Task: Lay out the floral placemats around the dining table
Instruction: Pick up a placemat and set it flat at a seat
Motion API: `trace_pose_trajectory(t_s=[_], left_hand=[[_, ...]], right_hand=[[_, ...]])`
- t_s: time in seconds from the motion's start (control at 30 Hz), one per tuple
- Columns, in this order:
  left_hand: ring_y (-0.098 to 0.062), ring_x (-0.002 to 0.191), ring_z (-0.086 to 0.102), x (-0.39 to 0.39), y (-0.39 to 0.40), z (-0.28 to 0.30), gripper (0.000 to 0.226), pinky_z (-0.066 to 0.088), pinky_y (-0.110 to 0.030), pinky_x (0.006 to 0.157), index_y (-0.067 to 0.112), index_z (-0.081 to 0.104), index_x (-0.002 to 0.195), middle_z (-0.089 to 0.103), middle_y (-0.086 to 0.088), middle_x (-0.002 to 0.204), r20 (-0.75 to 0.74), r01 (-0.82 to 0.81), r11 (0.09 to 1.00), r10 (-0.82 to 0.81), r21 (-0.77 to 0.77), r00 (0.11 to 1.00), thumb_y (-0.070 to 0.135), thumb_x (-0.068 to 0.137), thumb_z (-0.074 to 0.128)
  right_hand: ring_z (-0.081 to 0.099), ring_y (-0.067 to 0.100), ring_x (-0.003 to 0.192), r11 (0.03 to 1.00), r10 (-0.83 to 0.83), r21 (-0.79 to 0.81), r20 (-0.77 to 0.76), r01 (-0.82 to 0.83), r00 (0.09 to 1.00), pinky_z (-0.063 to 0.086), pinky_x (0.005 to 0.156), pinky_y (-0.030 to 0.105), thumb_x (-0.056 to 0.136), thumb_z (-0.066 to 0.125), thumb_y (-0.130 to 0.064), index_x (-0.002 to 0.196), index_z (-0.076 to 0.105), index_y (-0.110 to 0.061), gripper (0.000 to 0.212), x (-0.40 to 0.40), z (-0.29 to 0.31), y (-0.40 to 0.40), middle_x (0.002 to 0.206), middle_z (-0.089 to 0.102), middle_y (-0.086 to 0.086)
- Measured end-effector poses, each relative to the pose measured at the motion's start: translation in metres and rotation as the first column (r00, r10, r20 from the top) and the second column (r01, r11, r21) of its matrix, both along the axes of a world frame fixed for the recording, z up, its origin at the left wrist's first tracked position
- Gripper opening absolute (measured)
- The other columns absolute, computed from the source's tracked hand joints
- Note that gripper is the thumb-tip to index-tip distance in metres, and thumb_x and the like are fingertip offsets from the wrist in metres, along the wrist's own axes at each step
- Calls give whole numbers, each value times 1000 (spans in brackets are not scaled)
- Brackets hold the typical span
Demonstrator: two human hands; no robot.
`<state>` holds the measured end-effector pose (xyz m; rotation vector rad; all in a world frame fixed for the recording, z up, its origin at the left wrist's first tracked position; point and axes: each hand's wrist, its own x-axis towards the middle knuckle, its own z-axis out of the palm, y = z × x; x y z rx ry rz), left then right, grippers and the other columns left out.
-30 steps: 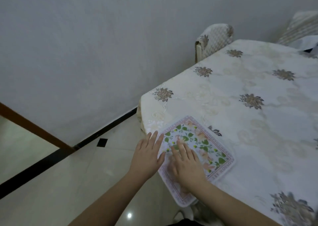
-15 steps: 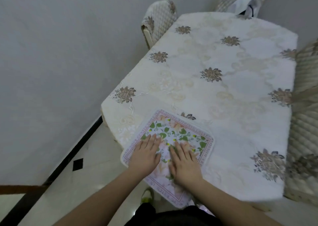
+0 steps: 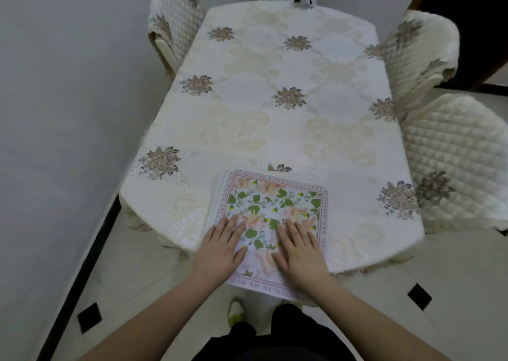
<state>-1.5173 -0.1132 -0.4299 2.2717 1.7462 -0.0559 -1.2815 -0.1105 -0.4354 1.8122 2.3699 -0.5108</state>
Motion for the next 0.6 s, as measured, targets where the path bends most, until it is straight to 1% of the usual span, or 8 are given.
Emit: trace_pose_trajectory(t_s=[0.07, 0.13, 0.2, 0.27, 0.3, 0.4, 0.47, 0.6], left_hand=[[-34, 148, 26, -5, 3, -2, 68, 28, -48, 116, 25, 35, 153, 27, -10, 161, 24, -17, 1000, 17, -9, 1000, 59, 96, 21], [-37, 150, 18, -10, 5, -3, 71, 22, -51, 118, 31, 31, 154, 20, -16, 162, 15, -66, 997, 66, -29, 998, 65, 93, 19], [-40, 151, 8, -13, 3, -6, 75, 16, -52, 119, 36, 23, 155, 8, -21, 163, 5, -130, 990, 130, -58, 991, 71, 89, 13], [-41, 151, -1, -15, 3, -9, 78, 8, -51, 120, 42, 12, 155, -5, -24, 163, -3, -170, 982, 170, -84, 985, 76, 84, 6], [-41, 151, -2, -16, 3, -11, 79, 6, -50, 120, 44, 10, 154, -8, -25, 162, -3, -182, 980, 183, -83, 983, 77, 83, 4], [-41, 151, -1, -16, 3, -11, 81, 1, -49, 121, 44, 10, 155, -6, -25, 163, -27, -189, 979, 187, -75, 982, 78, 82, 3], [-39, 151, -1, -14, 4, -10, 82, -1, -47, 121, 43, 14, 155, -2, -24, 163, -18, -193, 980, 192, -57, 981, 78, 81, 4], [-33, 152, -2, -9, 4, -7, 86, -6, -46, 120, 45, 18, 154, -1, -20, 164, -13, -235, 969, 234, -80, 972, 80, 77, 4]], right_hand=[[-5, 20, 153, 999, -29, -15, 8, 29, 1000, -1, 121, 40, 96, 24, -65, 157, 1, -33, 72, 3, -1, -7, 166, -5, -3], [-8, 19, 152, 998, -36, -46, -1, 36, 999, -2, 121, 40, 93, 28, -70, 156, -5, -37, 78, 9, -1, -9, 165, -9, -5], [-11, 17, 152, 996, -18, -84, -22, 16, 1000, -3, 120, 39, 88, 33, -74, 154, -9, -40, 85, 16, -1, -8, 164, -15, -8], [-13, 16, 151, 994, -16, -107, -23, 13, 1000, -3, 120, 39, 85, 37, -76, 154, -9, -42, 89, 22, 1, -5, 163, -17, -8], [-13, 16, 151, 994, -28, -107, -22, 25, 999, -3, 120, 39, 84, 40, -76, 154, -9, -42, 91, 24, 2, -4, 164, -16, -7], [-14, 17, 151, 991, -100, -89, -2, 99, 995, -5, 120, 41, 81, 42, -79, 155, -6, -40, 96, 27, 3, -7, 163, -20, -5], [-16, 20, 151, 978, -177, -108, 7, 177, 984, -7, 119, 45, 78, 41, -83, 155, -7, -41, 99, 28, 3, -9, 162, -24, -5], [-21, 25, 149, 937, -321, -155, -16, 315, 947, -10, 118, 48, 72, 44, -88, 154, -7, -42, 107, 35, 4, -13, 161, -26, 6]])
